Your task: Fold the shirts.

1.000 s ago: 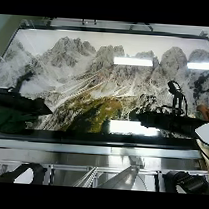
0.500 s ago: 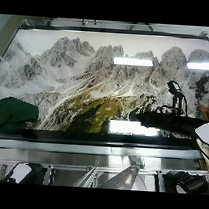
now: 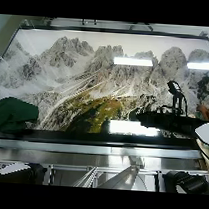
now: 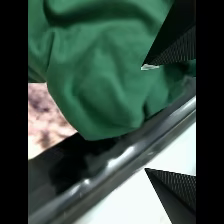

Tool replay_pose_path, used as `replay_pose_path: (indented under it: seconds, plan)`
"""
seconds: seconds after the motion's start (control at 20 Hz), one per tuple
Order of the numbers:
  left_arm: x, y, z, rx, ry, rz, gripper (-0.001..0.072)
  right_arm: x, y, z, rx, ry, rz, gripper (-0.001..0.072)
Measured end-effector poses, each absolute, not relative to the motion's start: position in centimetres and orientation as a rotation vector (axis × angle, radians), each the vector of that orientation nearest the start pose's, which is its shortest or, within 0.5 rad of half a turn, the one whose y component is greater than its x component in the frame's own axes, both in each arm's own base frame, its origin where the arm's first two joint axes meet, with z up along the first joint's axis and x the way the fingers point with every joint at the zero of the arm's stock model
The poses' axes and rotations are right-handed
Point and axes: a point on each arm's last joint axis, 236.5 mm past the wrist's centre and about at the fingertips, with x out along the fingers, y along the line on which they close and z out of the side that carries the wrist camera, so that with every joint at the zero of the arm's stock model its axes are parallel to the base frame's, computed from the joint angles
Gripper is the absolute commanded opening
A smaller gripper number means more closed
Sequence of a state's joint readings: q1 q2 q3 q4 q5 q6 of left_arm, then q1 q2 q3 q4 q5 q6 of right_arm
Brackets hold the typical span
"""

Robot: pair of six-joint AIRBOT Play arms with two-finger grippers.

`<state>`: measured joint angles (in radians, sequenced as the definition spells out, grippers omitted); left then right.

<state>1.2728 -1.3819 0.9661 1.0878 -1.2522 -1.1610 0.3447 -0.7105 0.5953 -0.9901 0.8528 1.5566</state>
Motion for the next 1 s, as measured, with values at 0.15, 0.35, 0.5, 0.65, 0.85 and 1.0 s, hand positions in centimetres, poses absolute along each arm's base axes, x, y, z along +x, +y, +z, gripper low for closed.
replay_pose_path:
  seconds: [0.15,0.35,0.5,0.65,0.85,1.0]
  plan:
    - [20.0,24.5,-9.5,-1.083,1.201,0.378,0.0108,25.2,19.4,4.1,0.385,1.029,0.534,0.0024]
    - [23.0,23.1,-10.0,-1.04,1.239,0.237,0.0014,25.2,19.4,4.1,0.385,1.029,0.534,0.0024]
    - [29.1,21.2,-5.0,-0.999,1.113,0.052,0.0015,25.2,19.4,4.1,0.385,1.03,0.534,0.0024]
    - [35.9,15.0,3.7,-0.939,0.942,-0.241,0.0017,25.2,19.4,4.1,0.386,1.029,0.534,0.0024]
    - [39.3,-0.2,15.8,-0.796,0.806,-0.748,0.0017,25.2,19.4,4.1,0.386,1.029,0.534,0.0025]
    - [37.5,-11.8,20.9,-0.662,0.797,-1.065,0.0022,25.2,19.4,4.1,0.386,1.029,0.534,0.0025]
